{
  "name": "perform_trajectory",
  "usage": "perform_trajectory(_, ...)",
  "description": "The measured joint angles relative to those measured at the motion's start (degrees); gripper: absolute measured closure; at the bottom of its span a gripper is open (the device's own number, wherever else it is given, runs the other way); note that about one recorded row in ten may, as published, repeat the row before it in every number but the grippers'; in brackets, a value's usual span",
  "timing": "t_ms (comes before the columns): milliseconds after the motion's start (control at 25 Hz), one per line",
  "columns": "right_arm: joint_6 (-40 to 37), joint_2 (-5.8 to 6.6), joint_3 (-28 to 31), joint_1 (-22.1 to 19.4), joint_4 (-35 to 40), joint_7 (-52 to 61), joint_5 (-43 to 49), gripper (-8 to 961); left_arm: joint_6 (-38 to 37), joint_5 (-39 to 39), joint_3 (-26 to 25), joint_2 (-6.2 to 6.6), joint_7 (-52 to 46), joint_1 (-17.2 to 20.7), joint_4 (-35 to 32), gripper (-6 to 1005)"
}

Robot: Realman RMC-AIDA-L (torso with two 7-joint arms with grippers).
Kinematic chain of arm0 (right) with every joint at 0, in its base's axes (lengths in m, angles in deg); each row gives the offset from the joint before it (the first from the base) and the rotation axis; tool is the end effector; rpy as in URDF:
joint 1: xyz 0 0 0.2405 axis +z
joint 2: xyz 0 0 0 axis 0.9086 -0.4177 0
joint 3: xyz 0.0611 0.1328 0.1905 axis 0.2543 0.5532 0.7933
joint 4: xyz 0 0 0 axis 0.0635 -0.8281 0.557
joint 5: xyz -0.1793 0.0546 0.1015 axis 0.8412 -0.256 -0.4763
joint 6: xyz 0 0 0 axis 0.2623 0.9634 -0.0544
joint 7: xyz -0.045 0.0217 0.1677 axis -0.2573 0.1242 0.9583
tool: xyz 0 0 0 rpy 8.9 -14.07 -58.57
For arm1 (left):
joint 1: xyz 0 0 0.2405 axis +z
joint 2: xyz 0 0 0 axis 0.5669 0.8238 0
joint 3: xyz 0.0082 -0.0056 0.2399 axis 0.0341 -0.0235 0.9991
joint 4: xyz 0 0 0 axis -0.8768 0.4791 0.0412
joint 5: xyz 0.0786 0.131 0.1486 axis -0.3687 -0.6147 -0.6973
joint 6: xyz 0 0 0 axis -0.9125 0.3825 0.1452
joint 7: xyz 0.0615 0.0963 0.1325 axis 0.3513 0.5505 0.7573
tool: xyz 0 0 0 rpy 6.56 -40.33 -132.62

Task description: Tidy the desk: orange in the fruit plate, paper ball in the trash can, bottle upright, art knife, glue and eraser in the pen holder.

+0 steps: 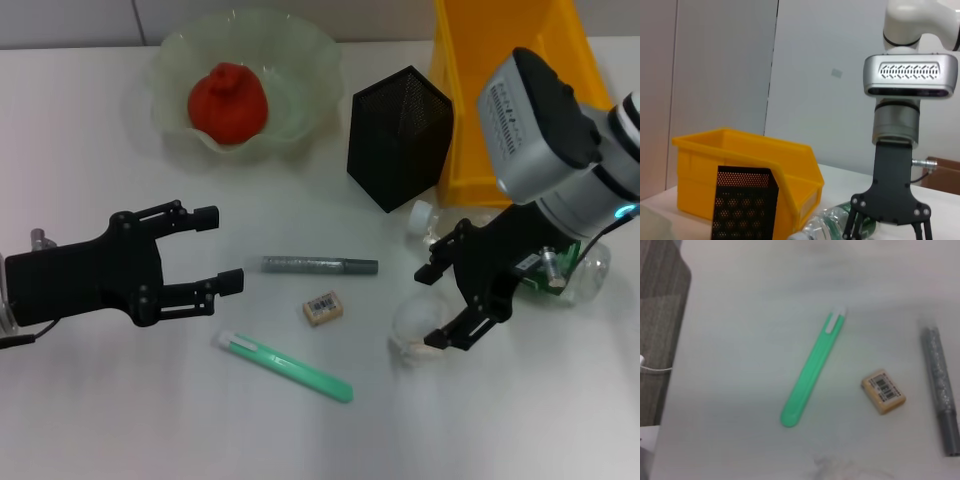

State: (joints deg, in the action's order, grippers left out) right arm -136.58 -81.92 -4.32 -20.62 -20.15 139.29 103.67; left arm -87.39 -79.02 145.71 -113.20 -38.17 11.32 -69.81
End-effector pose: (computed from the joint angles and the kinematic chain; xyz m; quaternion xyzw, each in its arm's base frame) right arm 0.1836 0.3451 -0.0614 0.9900 -0.0289 0.1328 0.0374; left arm -0.2647 0.2903 -0.0141 -0.9362 -0.1345 -0.3002 0.1237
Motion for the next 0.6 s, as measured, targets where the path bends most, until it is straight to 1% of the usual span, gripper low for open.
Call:
perform_trajectory(320,4.2,-0.11,-4.4,-0.2,-2.4,-0.3,-1.6,167,-0.2,0.1,-0.6,-0.06,0.0,0.2,-0.1,170)
perform_trajectory(400,4.5,-0.12,-4.1,-0.6,-2.1,0.0,-1.7,176,-0.2,0.1,-0.6,-0.13,0.0,0.3,-0.2,170)
perform_trajectory(520,3.7,0.00,-2.4,-1.4,-0.8,0.2,-3.2,289,-0.2,0.2,-0.6,-0.15,0.0,0.4,-0.2,170)
perform_trajectory(600,1.0,0.32,1.3,-2.7,1.5,0.2,-5.9,364,-0.3,0.2,-0.6,-0.16,0.0,0.5,-0.2,170)
